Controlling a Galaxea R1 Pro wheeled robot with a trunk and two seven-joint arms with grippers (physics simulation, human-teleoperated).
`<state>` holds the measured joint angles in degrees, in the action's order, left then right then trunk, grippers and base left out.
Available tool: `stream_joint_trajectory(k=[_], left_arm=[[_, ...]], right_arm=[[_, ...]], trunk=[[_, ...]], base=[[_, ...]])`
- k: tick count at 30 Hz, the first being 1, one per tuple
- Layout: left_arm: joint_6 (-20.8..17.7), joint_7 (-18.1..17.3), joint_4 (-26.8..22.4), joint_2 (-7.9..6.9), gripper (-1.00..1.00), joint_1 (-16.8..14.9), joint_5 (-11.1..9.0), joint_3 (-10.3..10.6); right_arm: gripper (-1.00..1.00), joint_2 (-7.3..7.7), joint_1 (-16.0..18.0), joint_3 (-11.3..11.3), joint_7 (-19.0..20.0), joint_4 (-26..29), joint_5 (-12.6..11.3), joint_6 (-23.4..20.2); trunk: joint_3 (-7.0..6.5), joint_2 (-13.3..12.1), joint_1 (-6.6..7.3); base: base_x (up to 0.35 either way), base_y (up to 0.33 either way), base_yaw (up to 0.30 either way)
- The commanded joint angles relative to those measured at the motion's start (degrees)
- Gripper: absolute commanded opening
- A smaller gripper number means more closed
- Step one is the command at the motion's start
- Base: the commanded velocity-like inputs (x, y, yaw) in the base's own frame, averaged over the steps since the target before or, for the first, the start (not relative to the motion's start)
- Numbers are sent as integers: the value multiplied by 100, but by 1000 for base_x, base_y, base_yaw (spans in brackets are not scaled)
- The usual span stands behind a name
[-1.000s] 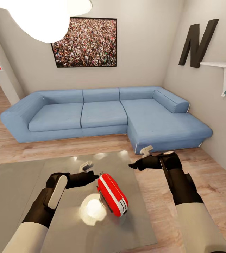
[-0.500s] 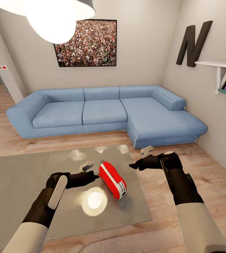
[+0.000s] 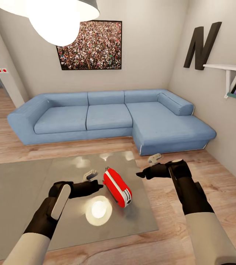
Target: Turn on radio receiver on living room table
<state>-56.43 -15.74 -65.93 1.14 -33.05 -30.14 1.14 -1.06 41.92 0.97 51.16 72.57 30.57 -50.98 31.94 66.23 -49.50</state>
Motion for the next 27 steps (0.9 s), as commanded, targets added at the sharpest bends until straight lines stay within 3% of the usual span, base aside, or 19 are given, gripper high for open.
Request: stream_joint_trajectory(k=[1, 3, 5, 9, 14, 20, 23, 27], left_arm=[[2, 3, 37, 6, -100, 0, 106, 9], [5, 10, 100, 18, -100, 0, 284, 17], [13, 12, 228, 35, -100, 0, 632, 22], [17, 2, 293, 36, -100, 18, 917, 22], [45, -1, 224, 17, -100, 71, 1001, 23], [570, -20, 197, -38, -100, 81, 1108, 20], [718, -51, 187, -286, -100, 115, 1156, 18], [746, -68, 133, -437, -100, 250, 1150, 18]], right_arm=[[100, 104, -16, 0, 0, -7, -3, 0], [100, 217, -85, 0, -2, -8, -1, 9], [100, 388, -268, 9, -16, -11, 1, 23], [100, 652, -434, 23, -25, 5, 2, 11], [100, 882, -501, 33, -26, 24, -6, -13], [100, 947, -930, 59, -52, 29, -7, 53], [100, 957, -1157, 370, -55, 29, 5, 76], [100, 958, -1225, 594, -61, 34, 9, 93]], trunk=[[0, 0, 0], [0, 0, 0], [0, 0, 0], [0, 0, 0], [0, 0, 0], [0, 0, 0], [0, 0, 0], [0, 0, 0]], base=[[0, 0, 0], [0, 0, 0], [0, 0, 0], [0, 0, 0], [0, 0, 0], [0, 0, 0], [0, 0, 0], [0, 0, 0]])
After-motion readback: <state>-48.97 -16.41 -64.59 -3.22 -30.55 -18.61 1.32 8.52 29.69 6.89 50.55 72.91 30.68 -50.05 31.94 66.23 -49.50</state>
